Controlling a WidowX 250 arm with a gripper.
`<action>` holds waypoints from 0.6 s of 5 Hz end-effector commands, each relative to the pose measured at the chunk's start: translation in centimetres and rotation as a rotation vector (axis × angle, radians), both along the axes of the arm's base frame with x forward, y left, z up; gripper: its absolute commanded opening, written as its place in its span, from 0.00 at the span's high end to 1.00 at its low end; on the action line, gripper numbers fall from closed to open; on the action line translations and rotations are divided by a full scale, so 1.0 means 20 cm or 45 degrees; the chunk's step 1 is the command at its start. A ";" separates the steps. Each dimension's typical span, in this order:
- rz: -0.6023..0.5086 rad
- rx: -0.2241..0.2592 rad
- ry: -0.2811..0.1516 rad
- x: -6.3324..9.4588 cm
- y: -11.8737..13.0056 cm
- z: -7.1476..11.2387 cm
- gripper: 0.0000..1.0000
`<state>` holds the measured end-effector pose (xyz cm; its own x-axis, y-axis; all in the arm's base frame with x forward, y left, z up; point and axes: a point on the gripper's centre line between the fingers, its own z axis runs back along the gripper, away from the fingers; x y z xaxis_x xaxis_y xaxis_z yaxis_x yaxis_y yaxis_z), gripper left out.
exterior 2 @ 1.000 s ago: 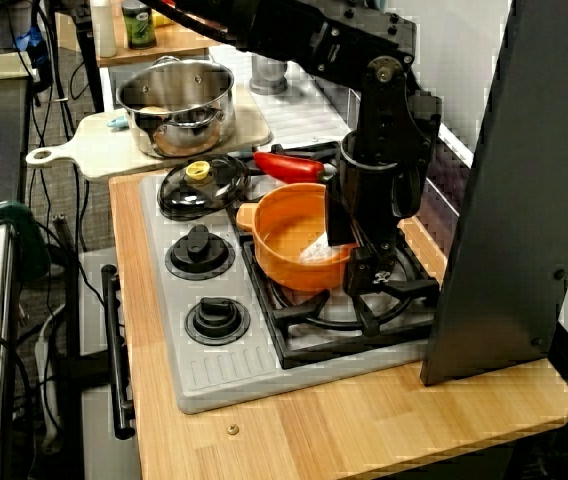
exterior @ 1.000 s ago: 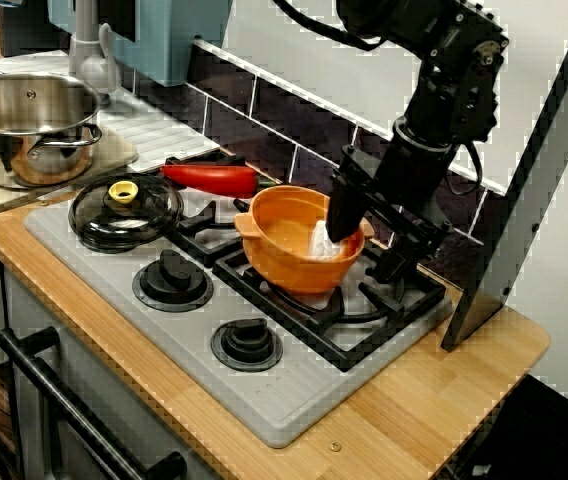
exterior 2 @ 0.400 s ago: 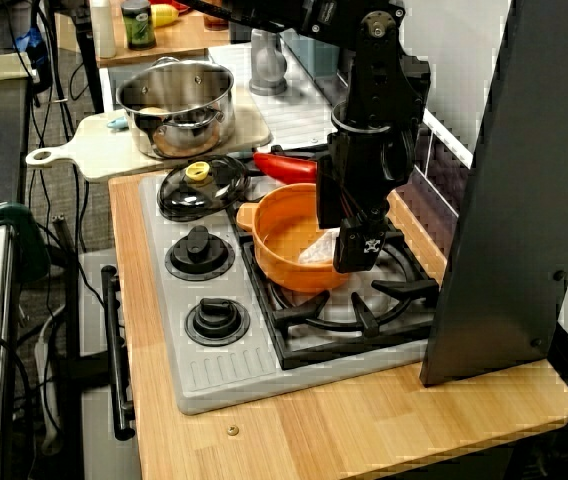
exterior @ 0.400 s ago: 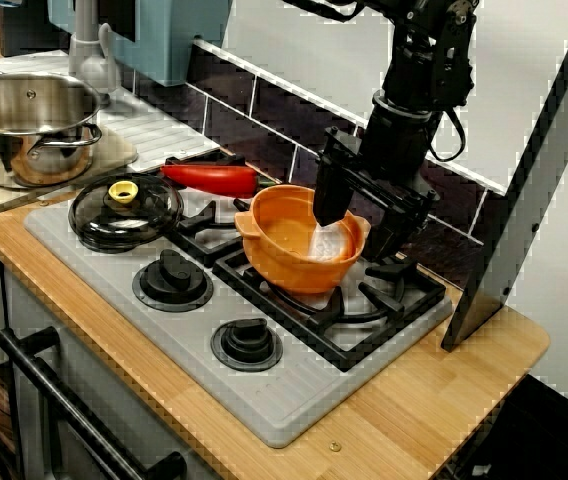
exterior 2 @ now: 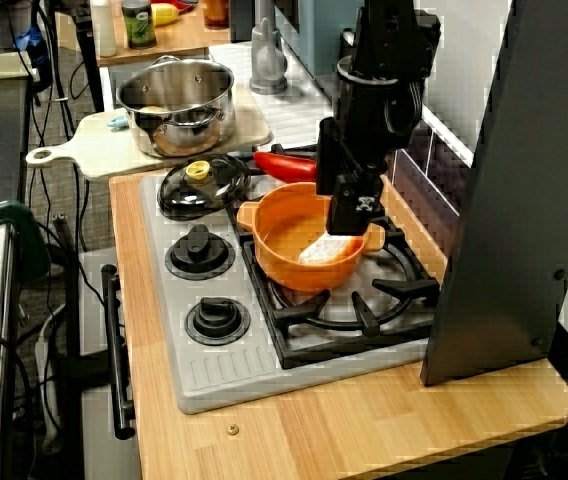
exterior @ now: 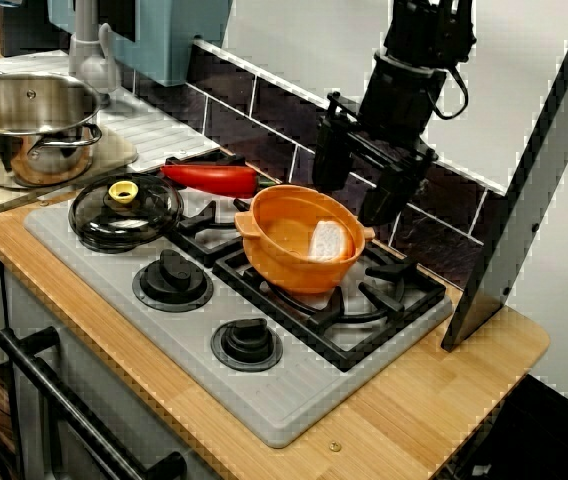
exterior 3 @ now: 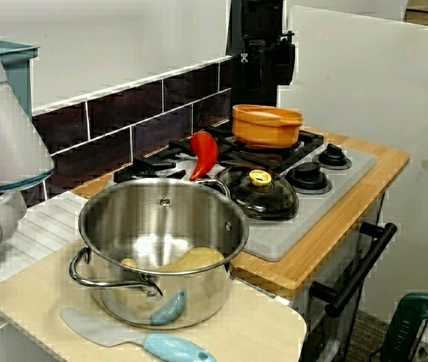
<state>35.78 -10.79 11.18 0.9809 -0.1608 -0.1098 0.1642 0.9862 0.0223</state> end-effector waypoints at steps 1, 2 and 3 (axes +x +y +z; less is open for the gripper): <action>-0.021 -0.050 -0.196 0.00 0.16 0.27 0.00; -0.009 -0.064 -0.255 -0.05 0.24 0.34 0.00; -0.012 -0.064 -0.286 -0.10 0.27 0.38 0.00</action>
